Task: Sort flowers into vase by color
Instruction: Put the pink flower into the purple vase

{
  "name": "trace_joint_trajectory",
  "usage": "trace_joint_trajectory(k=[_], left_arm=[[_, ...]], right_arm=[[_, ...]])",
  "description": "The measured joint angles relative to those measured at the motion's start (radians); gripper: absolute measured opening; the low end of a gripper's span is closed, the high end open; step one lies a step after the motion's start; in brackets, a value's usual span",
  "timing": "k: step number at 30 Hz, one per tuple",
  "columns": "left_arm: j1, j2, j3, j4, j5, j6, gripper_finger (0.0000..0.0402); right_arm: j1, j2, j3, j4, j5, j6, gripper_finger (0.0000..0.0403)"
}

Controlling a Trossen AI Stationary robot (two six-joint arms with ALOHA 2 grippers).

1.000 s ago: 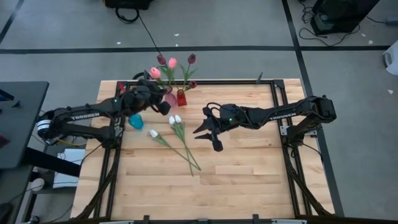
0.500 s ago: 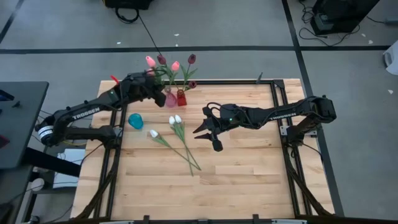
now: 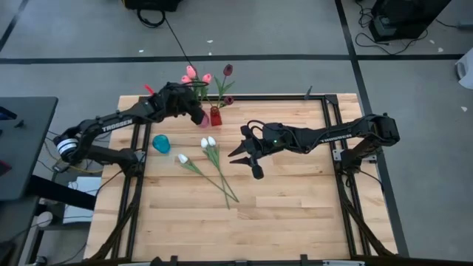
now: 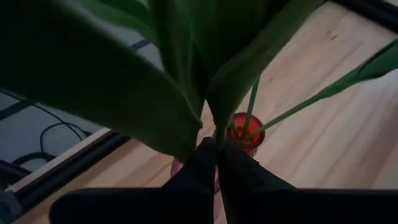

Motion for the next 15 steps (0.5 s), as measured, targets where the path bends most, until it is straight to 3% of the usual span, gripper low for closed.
trace_joint_trajectory(k=[9, 15], left_arm=[[-0.003, 0.007, 0.000, -0.094, -0.007, 0.010, 0.0031], [-0.003, -0.019, 0.000, -0.120, -0.006, 0.031, 0.0093]], right_arm=[[0.000, 0.001, -0.062, 0.062, 0.003, 0.012, 0.0117], [0.000, 0.001, -0.067, 0.070, 0.003, 0.012, 0.0117]])
